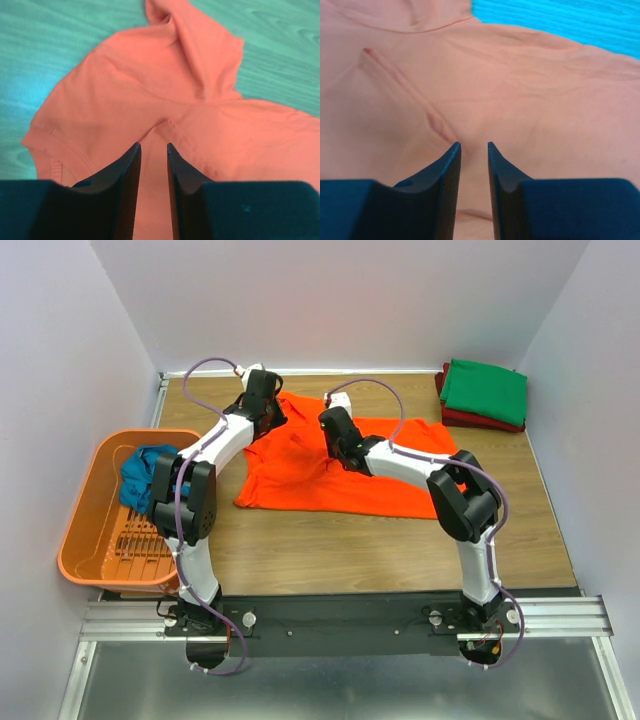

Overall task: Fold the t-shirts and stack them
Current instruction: Fold the tshirt

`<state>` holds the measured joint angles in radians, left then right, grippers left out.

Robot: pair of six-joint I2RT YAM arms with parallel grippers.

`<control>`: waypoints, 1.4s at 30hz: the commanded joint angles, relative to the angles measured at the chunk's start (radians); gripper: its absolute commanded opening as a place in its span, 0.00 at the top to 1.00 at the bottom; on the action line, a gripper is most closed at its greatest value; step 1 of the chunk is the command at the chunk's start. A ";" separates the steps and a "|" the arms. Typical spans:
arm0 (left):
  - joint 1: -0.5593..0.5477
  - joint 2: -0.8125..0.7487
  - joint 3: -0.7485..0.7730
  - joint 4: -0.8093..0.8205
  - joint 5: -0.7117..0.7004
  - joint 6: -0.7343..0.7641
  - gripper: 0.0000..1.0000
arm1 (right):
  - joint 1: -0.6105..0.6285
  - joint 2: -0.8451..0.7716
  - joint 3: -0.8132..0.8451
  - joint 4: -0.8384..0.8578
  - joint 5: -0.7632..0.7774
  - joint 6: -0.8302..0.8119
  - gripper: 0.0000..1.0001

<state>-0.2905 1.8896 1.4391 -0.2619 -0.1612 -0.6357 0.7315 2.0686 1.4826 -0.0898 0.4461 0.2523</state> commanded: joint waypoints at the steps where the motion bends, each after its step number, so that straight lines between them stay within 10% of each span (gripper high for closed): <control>1: 0.013 0.037 0.096 0.000 0.012 0.031 0.64 | -0.027 0.025 0.013 0.015 -0.024 0.027 0.61; 5: 0.014 0.107 0.211 -0.039 -0.035 0.053 0.64 | -0.056 -0.016 0.005 0.015 -0.061 0.038 0.43; 14: 0.017 0.322 0.434 -0.168 -0.096 0.025 0.68 | -0.087 -0.045 0.001 0.005 -0.200 0.065 0.37; 42: 0.039 0.108 -0.153 -0.071 0.042 -0.223 0.72 | -0.300 -0.234 -0.484 -0.130 -0.369 0.430 0.34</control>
<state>-0.2562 2.0422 1.3899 -0.2661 -0.1490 -0.8238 0.4286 1.8633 1.1088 -0.1204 0.1284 0.6342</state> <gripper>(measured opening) 0.275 0.662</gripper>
